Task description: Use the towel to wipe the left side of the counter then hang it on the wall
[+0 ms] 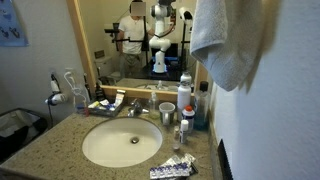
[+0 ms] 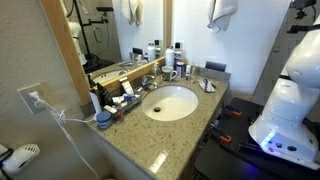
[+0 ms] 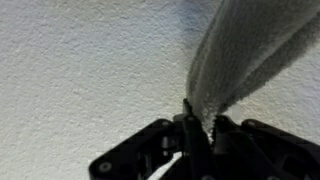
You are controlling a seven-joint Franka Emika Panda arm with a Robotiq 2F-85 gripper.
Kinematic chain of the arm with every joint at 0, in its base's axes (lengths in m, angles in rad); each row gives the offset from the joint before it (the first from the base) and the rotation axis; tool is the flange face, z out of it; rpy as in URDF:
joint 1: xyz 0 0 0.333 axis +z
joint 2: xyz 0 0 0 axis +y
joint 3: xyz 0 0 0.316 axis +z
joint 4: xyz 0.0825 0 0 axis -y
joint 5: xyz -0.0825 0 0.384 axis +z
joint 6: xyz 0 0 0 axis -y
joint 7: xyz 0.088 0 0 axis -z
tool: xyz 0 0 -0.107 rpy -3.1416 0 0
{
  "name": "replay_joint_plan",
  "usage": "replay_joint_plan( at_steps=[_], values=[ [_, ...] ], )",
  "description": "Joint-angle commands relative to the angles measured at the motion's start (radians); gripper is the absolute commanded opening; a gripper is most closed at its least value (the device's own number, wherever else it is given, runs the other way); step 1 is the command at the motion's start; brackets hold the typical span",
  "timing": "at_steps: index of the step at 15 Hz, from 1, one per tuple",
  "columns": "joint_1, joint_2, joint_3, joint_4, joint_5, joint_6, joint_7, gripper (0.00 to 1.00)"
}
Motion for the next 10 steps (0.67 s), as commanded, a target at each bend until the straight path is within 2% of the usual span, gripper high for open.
replay_joint_plan(
  at_steps=[1,6,10],
  values=[
    [-0.02,0.027,-0.011,0.029,0.057,0.026,0.026,0.02],
    [-0.04,0.016,-0.028,0.003,0.137,0.023,0.079,0.02],
    [-0.054,0.017,-0.029,0.003,0.152,0.021,0.103,0.02]
  ],
)
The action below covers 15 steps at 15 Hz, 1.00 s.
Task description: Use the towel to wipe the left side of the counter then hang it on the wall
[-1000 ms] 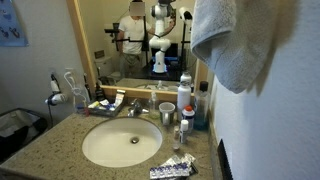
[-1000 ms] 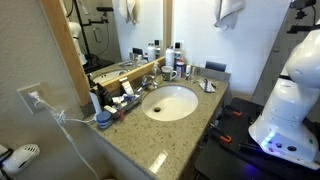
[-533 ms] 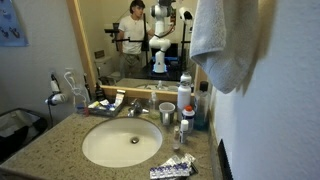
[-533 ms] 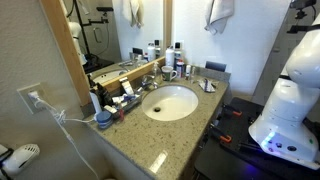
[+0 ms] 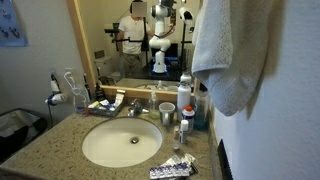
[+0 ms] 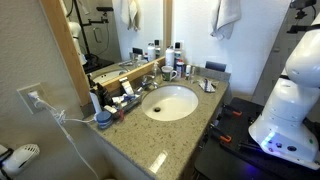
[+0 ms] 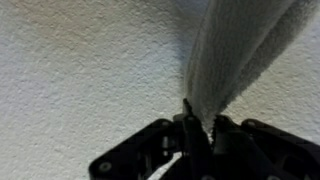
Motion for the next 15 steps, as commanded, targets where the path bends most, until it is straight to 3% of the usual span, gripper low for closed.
replay_joint_plan(
  at_steps=[1,15],
  values=[
    [-0.013,-0.002,0.0,0.005,0.016,0.022,0.029,0.02],
    [-0.022,0.067,-0.007,0.138,0.056,0.068,0.02,0.02]
  ],
)
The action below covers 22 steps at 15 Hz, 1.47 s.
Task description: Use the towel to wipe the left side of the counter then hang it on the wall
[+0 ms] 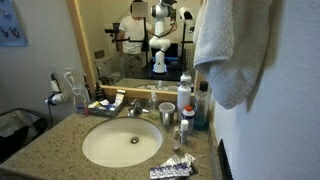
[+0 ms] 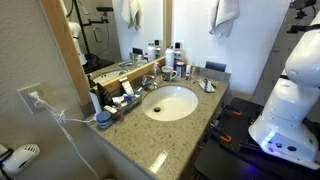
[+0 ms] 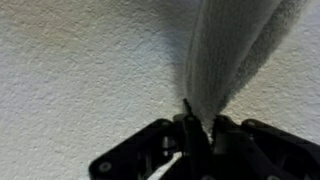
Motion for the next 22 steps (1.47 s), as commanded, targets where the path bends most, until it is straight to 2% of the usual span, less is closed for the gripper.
replay_joint_plan(
  at_steps=[1,13,22],
  values=[
    [-0.013,0.06,-0.004,0.09,0.035,0.032,-0.023,0.02],
    [-0.042,0.133,-0.016,0.17,0.062,0.023,-0.021,0.02],
    [-0.054,0.139,-0.02,0.142,0.074,0.022,-0.009,0.02]
  ],
)
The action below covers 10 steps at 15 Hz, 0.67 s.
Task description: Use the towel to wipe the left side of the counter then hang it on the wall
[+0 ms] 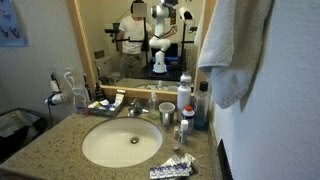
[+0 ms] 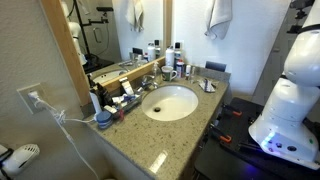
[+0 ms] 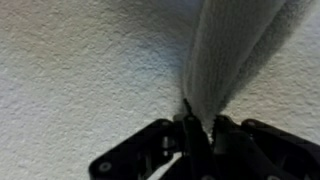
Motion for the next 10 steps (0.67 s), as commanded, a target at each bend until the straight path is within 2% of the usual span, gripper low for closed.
replay_joint_plan(
  at_steps=[1,10],
  values=[
    [-0.012,0.003,-0.005,0.009,0.02,0.011,-0.007,0.02],
    [-0.016,-0.014,-0.004,-0.04,0.029,0.006,0.002,0.02]
  ],
)
